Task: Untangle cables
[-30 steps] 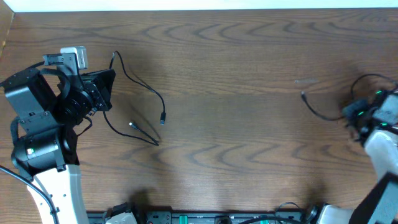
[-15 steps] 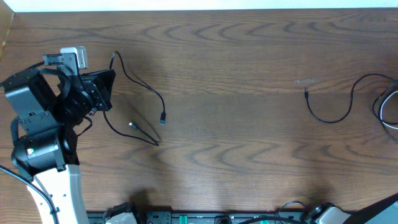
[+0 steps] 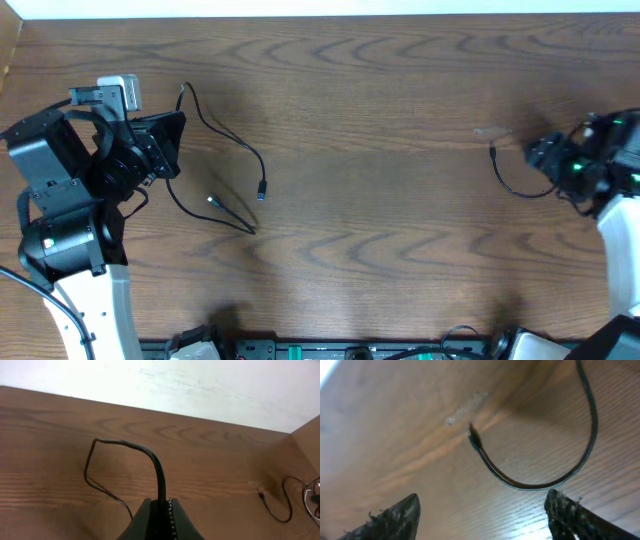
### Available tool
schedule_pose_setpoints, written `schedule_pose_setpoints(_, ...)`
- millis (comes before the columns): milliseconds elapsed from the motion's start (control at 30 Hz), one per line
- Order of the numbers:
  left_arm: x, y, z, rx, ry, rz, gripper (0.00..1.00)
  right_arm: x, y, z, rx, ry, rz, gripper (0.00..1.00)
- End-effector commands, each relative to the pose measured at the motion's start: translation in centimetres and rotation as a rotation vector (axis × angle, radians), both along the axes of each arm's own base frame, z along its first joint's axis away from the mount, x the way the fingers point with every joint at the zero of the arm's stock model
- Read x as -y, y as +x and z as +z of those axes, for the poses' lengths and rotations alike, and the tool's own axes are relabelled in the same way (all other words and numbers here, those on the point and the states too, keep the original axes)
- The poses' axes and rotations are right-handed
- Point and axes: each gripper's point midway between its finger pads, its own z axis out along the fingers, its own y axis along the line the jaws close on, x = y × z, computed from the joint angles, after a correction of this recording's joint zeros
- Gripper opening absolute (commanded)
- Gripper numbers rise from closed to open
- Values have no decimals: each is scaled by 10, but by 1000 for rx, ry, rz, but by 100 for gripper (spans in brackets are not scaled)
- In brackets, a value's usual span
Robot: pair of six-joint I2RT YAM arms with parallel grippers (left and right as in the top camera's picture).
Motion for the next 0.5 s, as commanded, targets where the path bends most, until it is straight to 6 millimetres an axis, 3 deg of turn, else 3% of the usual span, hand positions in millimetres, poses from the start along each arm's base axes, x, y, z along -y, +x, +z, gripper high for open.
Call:
schedule_pose_setpoints(0,4,-3,4,7,-4,-19,11,12,-10,-23,-91,-268,100,67)
schedule_pose_setpoints(67,4,-4,2,-1,-6,-19,26,14,-3,-30,-73,-357,178,70)
schedule_pose_setpoints(133,5,-5,1,-10,-10,-19,33,15,9,-37,-34,-385,206,73)
schedule_pose_setpoints(367,5,-5,-1,-16,-12,-19,33,-2,42,-73,32,-347,362,69)
schedule_pose_setpoints(467,5,-5,-1,-16,-11,-19,33,-13,45,-93,20,-316,421,67)
